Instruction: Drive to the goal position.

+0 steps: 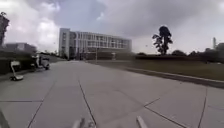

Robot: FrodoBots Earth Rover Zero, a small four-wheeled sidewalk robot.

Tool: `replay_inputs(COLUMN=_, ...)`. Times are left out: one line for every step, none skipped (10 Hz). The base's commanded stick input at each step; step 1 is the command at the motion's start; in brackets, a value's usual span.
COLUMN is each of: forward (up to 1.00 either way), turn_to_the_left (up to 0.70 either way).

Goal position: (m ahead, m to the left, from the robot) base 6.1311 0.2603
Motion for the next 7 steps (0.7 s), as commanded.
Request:
replay_inputs(forward=0.70, turn_to_the_left=0.04)
replay_inputs(forward=0.70, turn_to_the_left=0.29)
replay_inputs(forward=0.70, turn_to_the_left=0.35)
replay_inputs(forward=0.70, turn_to_the_left=0.35)
replay_inputs(forward=0.70, turn_to_the_left=0.35)
replay_inputs(forward=0.70, turn_to_the_left=0.35)
replay_inputs(forward=0.70, turn_to_the_left=0.25)
